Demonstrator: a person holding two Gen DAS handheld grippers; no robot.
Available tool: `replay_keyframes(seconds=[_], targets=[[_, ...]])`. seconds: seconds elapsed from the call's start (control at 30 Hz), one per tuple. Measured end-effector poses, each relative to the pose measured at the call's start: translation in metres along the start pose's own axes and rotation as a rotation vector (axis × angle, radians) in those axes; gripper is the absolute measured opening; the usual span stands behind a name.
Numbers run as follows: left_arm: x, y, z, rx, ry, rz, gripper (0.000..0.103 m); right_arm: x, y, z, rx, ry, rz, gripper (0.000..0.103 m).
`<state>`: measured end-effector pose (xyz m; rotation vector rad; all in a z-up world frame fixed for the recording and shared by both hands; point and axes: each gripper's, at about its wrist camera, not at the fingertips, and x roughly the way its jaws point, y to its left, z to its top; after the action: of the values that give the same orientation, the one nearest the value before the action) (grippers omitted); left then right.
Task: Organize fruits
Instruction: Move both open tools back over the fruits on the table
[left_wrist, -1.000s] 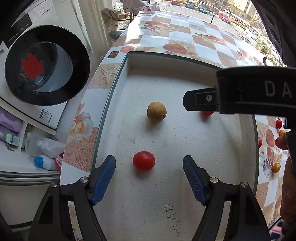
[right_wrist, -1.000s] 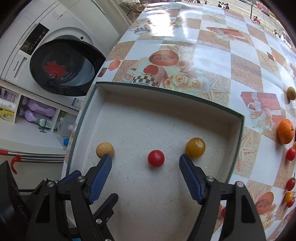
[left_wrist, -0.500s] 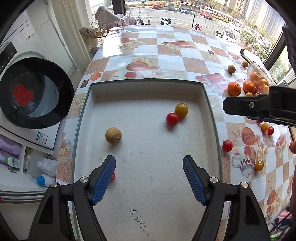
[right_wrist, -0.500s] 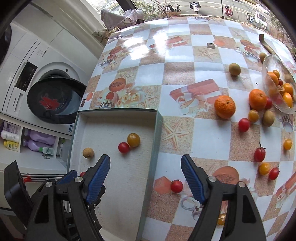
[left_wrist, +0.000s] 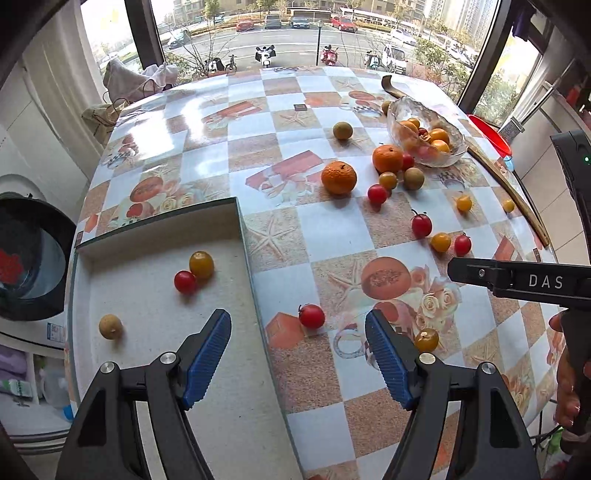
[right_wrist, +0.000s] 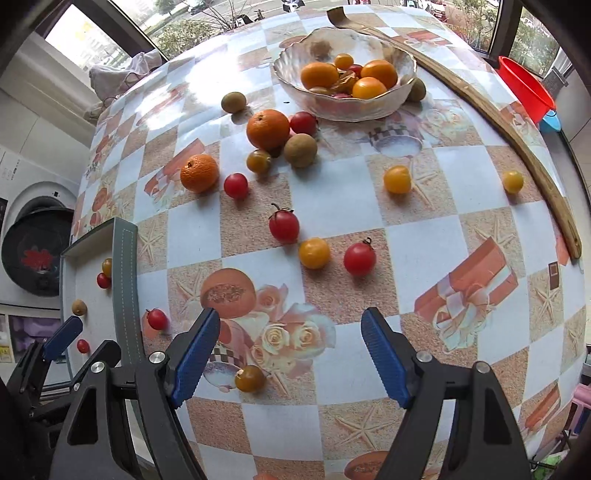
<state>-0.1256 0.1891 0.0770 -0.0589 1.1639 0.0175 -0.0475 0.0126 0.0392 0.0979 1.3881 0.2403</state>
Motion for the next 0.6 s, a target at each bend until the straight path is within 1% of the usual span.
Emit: replay_keyframes(seconds=[0.13, 0.3, 0.37, 0.5, 0.57, 0.6], targets=[[0.013, -0.017, 0.005, 0.016, 0.016, -0.023, 0.076, 0.001, -0.017, 0.001, 0.007, -0.006, -0.019, 0.082], [0.037, -0.023, 0.005, 0.004, 0.064, 0.004, 0.076, 0.006, -0.026, 0.003, -0.013, -0.008, -0.034, 0.082], [0.044, -0.025, 0.005, 0.003, 0.072, 0.015, 0.076, 0.008, -0.028, 0.004, -0.021, -0.009, -0.036, 0.082], [0.057, -0.029, 0.004, 0.018, 0.084, 0.061, 0.076, 0.013, -0.033, 0.004, -0.038, -0.006, -0.038, 0.081], [0.062, -0.027, 0.004, 0.020, 0.088, 0.065, 0.076, 0.016, -0.031, 0.006, -0.050, -0.004, -0.040, 0.076], [0.064, -0.028, 0.004, 0.022, 0.091, 0.066, 0.076, 0.018, -0.030, 0.007, -0.059, -0.004, -0.043, 0.075]])
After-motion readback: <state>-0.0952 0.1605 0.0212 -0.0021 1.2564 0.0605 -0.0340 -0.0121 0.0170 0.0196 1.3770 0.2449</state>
